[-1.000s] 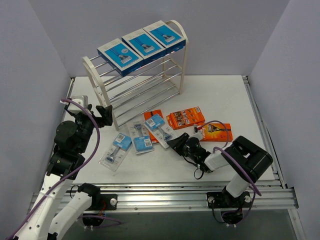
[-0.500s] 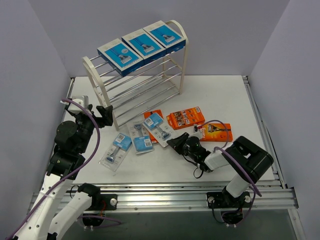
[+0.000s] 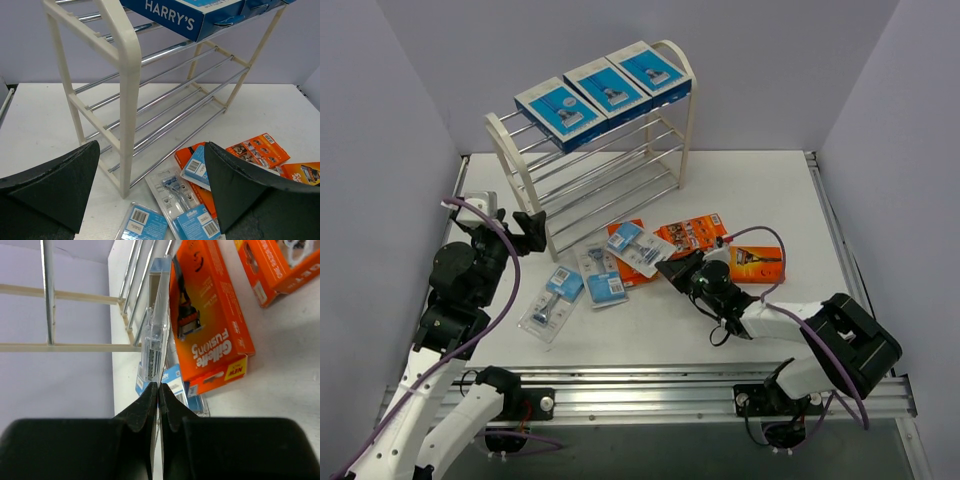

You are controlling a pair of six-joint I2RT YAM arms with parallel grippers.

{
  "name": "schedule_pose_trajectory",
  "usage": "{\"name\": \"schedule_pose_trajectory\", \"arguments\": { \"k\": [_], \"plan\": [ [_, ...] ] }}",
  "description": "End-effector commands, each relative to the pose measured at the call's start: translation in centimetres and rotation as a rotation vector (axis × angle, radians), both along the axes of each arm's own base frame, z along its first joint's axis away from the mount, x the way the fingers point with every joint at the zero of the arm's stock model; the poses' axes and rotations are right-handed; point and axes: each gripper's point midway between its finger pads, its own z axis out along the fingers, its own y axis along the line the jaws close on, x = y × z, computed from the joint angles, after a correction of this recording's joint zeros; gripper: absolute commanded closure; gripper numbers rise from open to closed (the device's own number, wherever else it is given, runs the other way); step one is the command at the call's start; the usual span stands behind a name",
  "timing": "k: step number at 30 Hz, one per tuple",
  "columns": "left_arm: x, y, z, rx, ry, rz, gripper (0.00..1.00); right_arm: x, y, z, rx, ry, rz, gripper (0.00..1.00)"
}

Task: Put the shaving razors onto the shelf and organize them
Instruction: Grab a shaving razor with the right arm

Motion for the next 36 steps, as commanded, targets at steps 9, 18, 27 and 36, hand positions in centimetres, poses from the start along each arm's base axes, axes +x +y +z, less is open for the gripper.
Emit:
{"name": "schedule_pose_trajectory", "arguments": {
  "k": [9,18,27,36],
  "plan": [
    [-0.6,0.7,2.2,-0.013,-0.055,0.027,0.06,2.3,-0.5,7.7,0.025,-0.135,0.009,1.00],
    [-0.8,0.9,2.2,-0.015,-0.059,0.032,0.06,3.7,-2.9,12.6,0.014,-0.198,-0.023,1.00],
    [-0.8,0.7,2.3,-0.017,-0.059,0.023,0.06,5.7,-4.9,16.4,0.033,-0.251,-0.035,1.00],
    [-1.1,0.8,2.5,-0.021,-0.069,0.024,0.06,7.3,-5.7,17.2,0.016,-0.237,-0.014,1.00]
  ]
}}
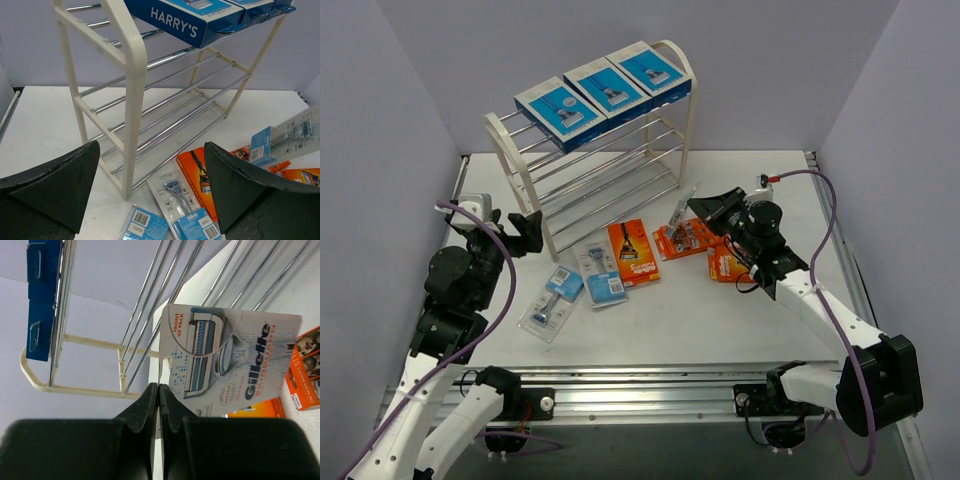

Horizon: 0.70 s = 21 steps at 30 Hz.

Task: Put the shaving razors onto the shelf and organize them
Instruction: Grab a shaving razor with the right arm

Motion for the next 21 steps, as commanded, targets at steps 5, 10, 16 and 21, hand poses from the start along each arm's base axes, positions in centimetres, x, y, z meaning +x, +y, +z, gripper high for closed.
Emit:
{"name": "schedule_pose_trajectory", "arguments": {
  "k": [5,10,16,21],
  "plan": [
    [-0.7,0.4,2.1,-0.013,-0.056,0.006,0.06,0.1,-0.5,0.4,-0.023,-0.001,0.068,1.00],
    [-0.8,0.4,2.2,-0.016,-0.058,0.007,0.06,-0.4,-1.9,-1.0,-0.074,0.044,0.062,1.00],
    [-0.8,0.4,2.3,-0.016,-0.061,0.008,0.06,-1.9,-3.8,-4.3,-0.222,0.141,0.069,1.00],
    [-0.9,0.5,2.3,-0.016,-0.063,0.009,0.06,-3.4,-6.1,-6.4,-0.320,0.220,0.030,1.00]
  ]
}}
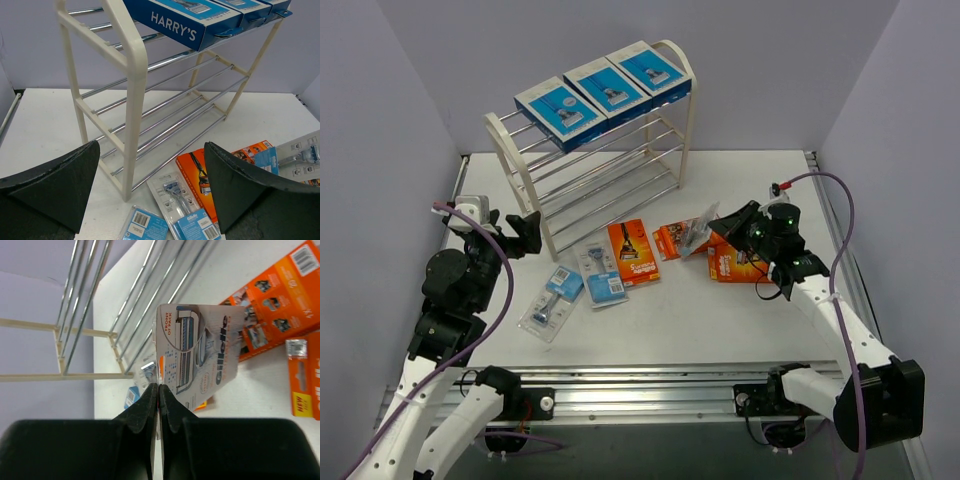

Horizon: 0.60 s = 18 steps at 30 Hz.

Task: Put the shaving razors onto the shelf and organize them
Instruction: Grab a shaving razor with the right arm

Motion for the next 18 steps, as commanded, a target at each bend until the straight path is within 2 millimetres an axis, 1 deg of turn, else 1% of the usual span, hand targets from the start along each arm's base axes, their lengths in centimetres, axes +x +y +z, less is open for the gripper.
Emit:
{"name": "schedule_pose_trajectory", "arguments": {
  "k": [1,3,5,6,8,9,11,13,18],
  "plan": [
    [-0.5,0.3,1.9,-0.012,-0.050,0.009,0.06,-1.8,-1.7,-2.1,-0.121,0.076,0.002,1.00],
    [-0.5,0.3,2.0,-0.012,-0.052,0.007,0.06,-2.2,-2.4,-2.8,-0.146,0.096,-0.007,1.00],
    [-0.5,0.3,1.9,-0.011,-0.050,0.007,0.06,-2.3,-2.6,-3.1,-0.158,0.101,-0.005,0.99],
    [-0.6,0.3,2.0,-0.012,-0.052,0.007,0.06,-2.9,-2.9,-3.9,-0.176,0.137,-0.001,0.98],
    [-0.5,0.3,2.0,-0.012,-0.052,0.007,0.06,-3.0,-3.1,-4.3,-0.188,0.149,0.000,0.94],
    [-0.5,0.3,2.0,-0.012,-0.052,0.007,0.06,-3.1,-3.2,-4.5,-0.191,0.152,0.004,0.90],
    [-0.6,0.3,2.0,-0.013,-0.051,0.007,0.06,-3.3,-3.1,-5.0,-0.187,0.161,0.012,0.89],
    [-0.6,0.3,2.0,-0.014,-0.053,0.007,0.06,-3.2,-2.9,-5.2,-0.176,0.157,0.013,0.86],
    [-0.5,0.3,1.9,-0.012,-0.052,0.007,0.06,-3.3,-2.9,-6.4,-0.174,0.191,0.017,0.85]
  ]
}}
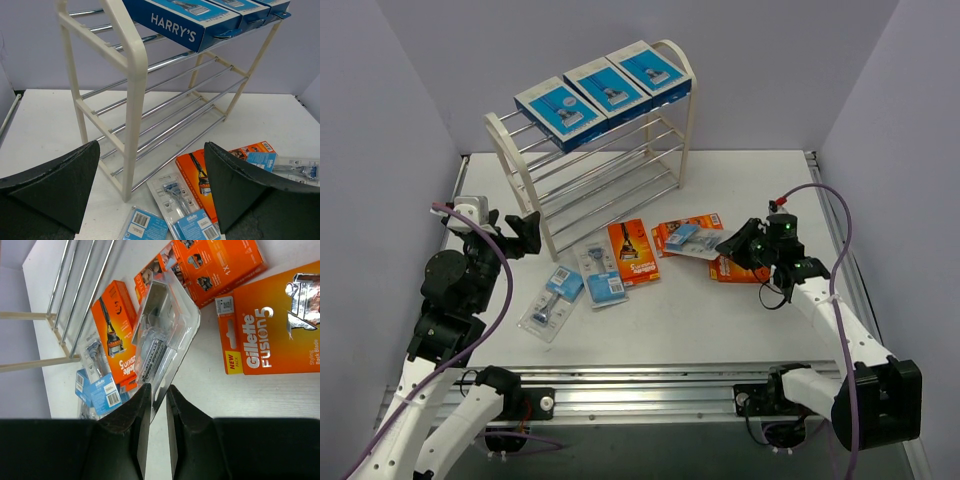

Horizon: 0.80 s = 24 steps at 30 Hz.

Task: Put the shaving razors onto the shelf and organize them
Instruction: Grab a shaving razor with the right arm

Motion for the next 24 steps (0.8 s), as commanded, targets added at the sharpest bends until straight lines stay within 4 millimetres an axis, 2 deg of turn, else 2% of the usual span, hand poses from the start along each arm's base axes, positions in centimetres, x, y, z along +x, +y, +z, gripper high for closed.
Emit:
{"name": "schedule_pose_trajectory", "arguments": {
  "k": [1,5,8,9,13,19,23,24],
  "plan": [
    [-0.5,0.3,1.8,-0.011,-0.048,0.007,0.06,0.0,0.1,-0.4,-0.007,0.004,0.020,0.85],
    [-0.5,0.3,1.9,-0.011,-0.048,0.007,0.06,0.6,0.2,-0.6,0.006,-0.008,0.018,0.85],
    [-0.5,0.3,1.8,-0.011,-0.048,0.007,0.06,1.0,0.4,-0.4,0.024,-0.021,0.012,0.93],
    [-0.5,0.3,1.9,-0.011,-0.050,0.007,0.06,1.0,0.5,-0.4,0.031,-0.023,0.011,0.99],
    [-0.5,0.3,1.8,-0.010,-0.047,0.009,0.06,1.3,0.8,0.2,0.073,-0.043,0.003,1.00],
    [-0.4,0.3,1.7,-0.011,-0.045,0.007,0.06,2.6,1.7,3.7,0.149,-0.142,0.013,1.00],
    [-0.5,0.3,1.8,-0.012,-0.048,0.009,0.06,3.8,2.3,7.0,0.190,-0.214,0.030,1.00],
    [-0.6,0.3,2.0,-0.014,-0.052,0.009,0.06,4.3,2.5,8.6,0.200,-0.247,0.039,1.00]
  ]
}}
